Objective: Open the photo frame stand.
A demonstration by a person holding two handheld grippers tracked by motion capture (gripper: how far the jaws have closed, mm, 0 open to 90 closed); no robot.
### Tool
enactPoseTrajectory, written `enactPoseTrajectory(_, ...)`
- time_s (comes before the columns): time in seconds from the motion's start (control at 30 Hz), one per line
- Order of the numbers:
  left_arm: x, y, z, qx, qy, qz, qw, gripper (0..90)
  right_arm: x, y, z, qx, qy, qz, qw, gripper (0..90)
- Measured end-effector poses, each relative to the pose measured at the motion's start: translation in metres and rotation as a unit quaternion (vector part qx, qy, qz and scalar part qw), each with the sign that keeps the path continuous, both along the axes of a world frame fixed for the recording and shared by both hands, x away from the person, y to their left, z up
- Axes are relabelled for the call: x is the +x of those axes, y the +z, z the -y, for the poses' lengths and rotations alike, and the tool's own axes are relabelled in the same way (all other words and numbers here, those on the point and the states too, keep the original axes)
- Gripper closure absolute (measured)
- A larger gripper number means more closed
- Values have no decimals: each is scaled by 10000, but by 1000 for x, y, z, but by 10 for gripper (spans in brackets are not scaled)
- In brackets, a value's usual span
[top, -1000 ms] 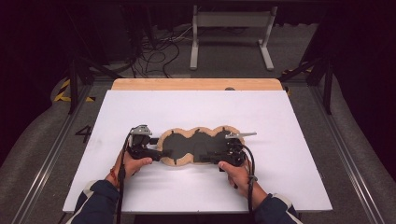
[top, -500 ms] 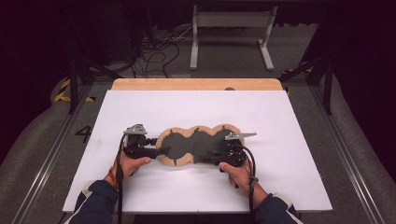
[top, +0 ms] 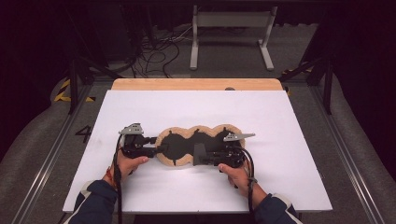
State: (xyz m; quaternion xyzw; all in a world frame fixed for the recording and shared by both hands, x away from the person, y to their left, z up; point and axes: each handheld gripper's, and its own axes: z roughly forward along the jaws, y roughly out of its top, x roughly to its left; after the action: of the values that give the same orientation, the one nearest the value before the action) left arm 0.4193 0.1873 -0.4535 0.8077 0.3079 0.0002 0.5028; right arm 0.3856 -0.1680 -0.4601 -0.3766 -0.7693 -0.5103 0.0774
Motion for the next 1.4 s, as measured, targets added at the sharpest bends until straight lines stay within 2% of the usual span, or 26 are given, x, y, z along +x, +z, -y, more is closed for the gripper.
enactPoseTrajectory(0.1,3,-3,2,27,-5,-91,10000,325,-1,0,-1,-81,10,90,9999,722)
enactPoseTrajectory(0.2,2,-4,5,111,-139,-152,9997,321,-1,0,-1,-75,9,89,9999,722)
enactPoseTrajectory(0.33,1,-9,15,317,-488,-297,9979,381,-1,0,-1,-60,11,88,9999,721)
enactPoseTrajectory(0.4,0,-8,17,367,-444,-283,9979,365,-1,0,-1,-32,-9,85,10000,717)
enactPoseTrajectory(0.53,-1,-7,16,358,-457,-264,9980,391,-2,0,-1,-39,-14,119,9999,717)
enactPoseTrajectory(0.57,-3,-4,16,416,-414,-106,9982,399,-2,0,-1,-49,-17,123,9999,723)
enactPoseTrajectory(0.63,-5,1,16,389,-304,80,9987,434,-2,0,0,-40,-20,133,9999,757)
enactPoseTrajectory(0.7,-8,6,18,492,-267,339,9979,451,-2,2,-1,-61,-8,187,9998,780)
enactPoseTrajectory(0.73,-9,7,19,537,-204,388,9976,450,-3,3,-1,-92,-18,218,9997,778)
enactPoseTrajectory(0.8,-10,7,20,502,-152,340,9980,447,-2,3,0,-81,-39,223,9997,777)
enactPoseTrajectory(0.87,-11,9,22,612,-105,467,9970,444,-2,3,0,-47,-32,207,9998,775)
enactPoseTrajectory(0.9,-12,11,23,582,-24,510,9970,445,-2,4,1,-32,-33,209,9998,771)
enactPoseTrajectory(1.0,-16,14,24,699,94,710,9950,453,-2,7,1,-16,-14,251,9997,756)
enactPoseTrajectory(1.07,-18,13,27,786,188,888,9928,452,-2,7,0,-60,-43,263,9996,756)
enactPoseTrajectory(1.13,-20,13,28,868,161,999,9911,450,-2,7,1,-76,-55,263,9996,757)
enactPoseTrajectory(1.4,-29,9,31,1084,210,1132,9874,455,-5,8,1,-253,-74,304,9992,765)
